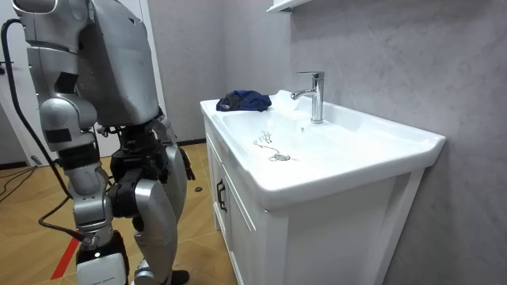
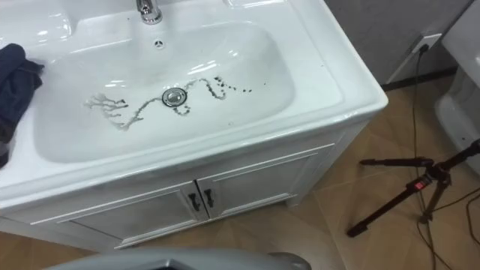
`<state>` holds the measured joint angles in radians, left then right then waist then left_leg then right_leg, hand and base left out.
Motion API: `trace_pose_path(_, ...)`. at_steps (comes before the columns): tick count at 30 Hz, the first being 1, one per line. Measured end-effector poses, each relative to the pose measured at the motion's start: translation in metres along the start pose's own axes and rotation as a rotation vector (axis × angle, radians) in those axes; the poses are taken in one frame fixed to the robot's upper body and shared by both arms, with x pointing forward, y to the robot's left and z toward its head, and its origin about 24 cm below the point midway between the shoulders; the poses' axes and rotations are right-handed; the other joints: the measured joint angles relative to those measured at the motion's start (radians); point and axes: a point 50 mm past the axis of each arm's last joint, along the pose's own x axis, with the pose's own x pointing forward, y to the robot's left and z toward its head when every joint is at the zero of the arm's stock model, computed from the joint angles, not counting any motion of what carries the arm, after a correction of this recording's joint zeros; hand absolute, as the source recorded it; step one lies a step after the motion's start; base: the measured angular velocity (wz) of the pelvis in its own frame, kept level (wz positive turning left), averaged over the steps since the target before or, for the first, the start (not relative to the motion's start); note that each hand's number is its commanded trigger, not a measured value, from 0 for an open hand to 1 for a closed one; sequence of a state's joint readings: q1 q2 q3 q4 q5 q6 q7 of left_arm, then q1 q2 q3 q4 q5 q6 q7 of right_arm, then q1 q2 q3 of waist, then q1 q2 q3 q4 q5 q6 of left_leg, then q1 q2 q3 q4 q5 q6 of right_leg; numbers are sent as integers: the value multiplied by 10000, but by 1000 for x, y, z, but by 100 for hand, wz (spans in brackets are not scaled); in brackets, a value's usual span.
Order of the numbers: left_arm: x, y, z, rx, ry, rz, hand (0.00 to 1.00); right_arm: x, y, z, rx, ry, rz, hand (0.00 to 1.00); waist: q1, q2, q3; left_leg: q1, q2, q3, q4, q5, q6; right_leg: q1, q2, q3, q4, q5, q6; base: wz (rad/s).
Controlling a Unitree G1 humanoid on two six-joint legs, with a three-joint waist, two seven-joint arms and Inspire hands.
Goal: Wipe basin
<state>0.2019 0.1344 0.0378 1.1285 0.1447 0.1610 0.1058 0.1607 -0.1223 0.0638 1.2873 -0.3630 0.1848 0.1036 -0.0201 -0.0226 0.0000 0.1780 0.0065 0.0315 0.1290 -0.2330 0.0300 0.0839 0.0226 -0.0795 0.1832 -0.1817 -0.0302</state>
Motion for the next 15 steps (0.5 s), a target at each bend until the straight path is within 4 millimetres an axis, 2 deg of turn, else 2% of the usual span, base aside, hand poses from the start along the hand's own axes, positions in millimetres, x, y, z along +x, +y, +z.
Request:
trace_pose_path(10, 0, 0, -5, -1489, 278, -185, 0, 0, -1, 1, 14, -39, 53, 0, 46, 112, 0, -4, 1, 78, 23, -11, -3, -2, -5, -26, 22, 1, -6, -1)
trace_pose_path(15, 0, 1, -14, -2301, 609, -182, 0, 0, -2, 4, 33, -96, 83, 0, 248, 104, 4, 7, 4, 46, 32, -13, 0, -12, -22, -31, 24, -12, -10, 0)
